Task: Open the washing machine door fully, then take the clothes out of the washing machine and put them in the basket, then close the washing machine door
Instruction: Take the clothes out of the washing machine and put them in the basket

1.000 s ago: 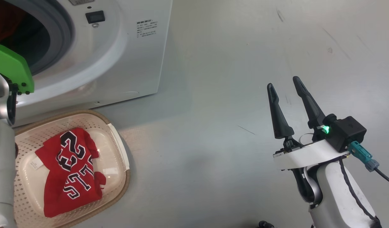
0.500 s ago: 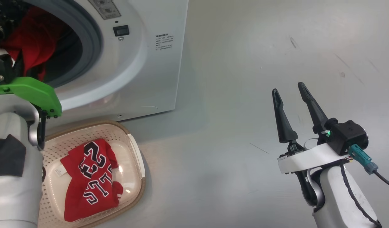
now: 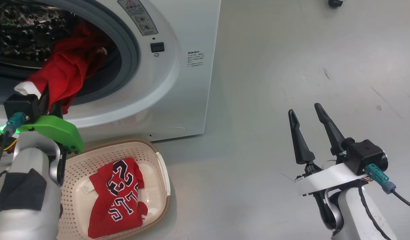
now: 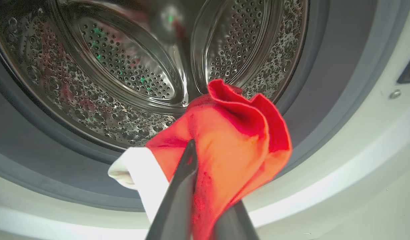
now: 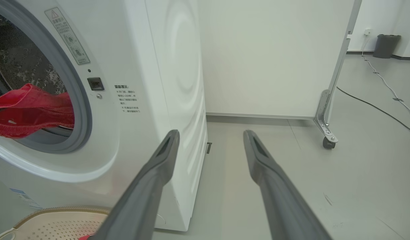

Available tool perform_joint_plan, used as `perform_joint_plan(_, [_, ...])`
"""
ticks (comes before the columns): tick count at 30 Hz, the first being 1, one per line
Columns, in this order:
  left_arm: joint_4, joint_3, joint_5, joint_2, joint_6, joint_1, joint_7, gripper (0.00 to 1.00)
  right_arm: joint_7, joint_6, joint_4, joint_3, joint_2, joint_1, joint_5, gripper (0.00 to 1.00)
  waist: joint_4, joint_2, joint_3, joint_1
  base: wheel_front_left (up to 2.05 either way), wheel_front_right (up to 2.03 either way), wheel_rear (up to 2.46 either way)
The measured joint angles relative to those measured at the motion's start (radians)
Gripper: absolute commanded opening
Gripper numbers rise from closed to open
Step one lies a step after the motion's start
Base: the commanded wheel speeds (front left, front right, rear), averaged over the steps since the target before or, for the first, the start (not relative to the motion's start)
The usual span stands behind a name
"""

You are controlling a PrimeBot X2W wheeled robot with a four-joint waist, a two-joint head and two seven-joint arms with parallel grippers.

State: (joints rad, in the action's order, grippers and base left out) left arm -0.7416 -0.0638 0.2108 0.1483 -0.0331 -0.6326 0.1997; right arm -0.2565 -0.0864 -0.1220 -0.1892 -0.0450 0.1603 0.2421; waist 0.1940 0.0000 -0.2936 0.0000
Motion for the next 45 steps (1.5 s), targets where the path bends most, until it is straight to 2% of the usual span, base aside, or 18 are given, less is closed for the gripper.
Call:
perform_joint_plan(11, [0.036,-0.011,0.000,-0.014,-0.017,0.092,0.032,0.00,0.000,-0.001,-0.003,0.020,0.000,-0.029,0.000,1.00,-0.044,0.0000,0.062,0.0000,0.00,0.00,0.00])
perform_joint_plan(21, [0.146,-0.013,0.000,-0.039,-0.027,0.141,0.049,0.00,0.000,-0.004,-0.004,0.032,0.000,-0.055,-0.002,1.00,-0.074,0.0000,0.113,0.0000,0.00,0.00,0.00])
perform_joint_plan(33, [0.382,0.002,-0.011,-0.045,-0.015,0.177,0.053,0.00,0.000,-0.005,-0.004,0.036,0.000,-0.078,-0.006,1.00,-0.109,0.0000,0.158,0.0000,0.00,0.00,0.00])
perform_joint_plan(45, [0.457,-0.032,-0.027,-0.056,0.006,0.296,0.045,0.00,0.000,-0.009,-0.002,0.034,0.000,-0.091,-0.006,1.00,-0.119,0.0000,0.169,0.0000,0.00,0.00,0.00])
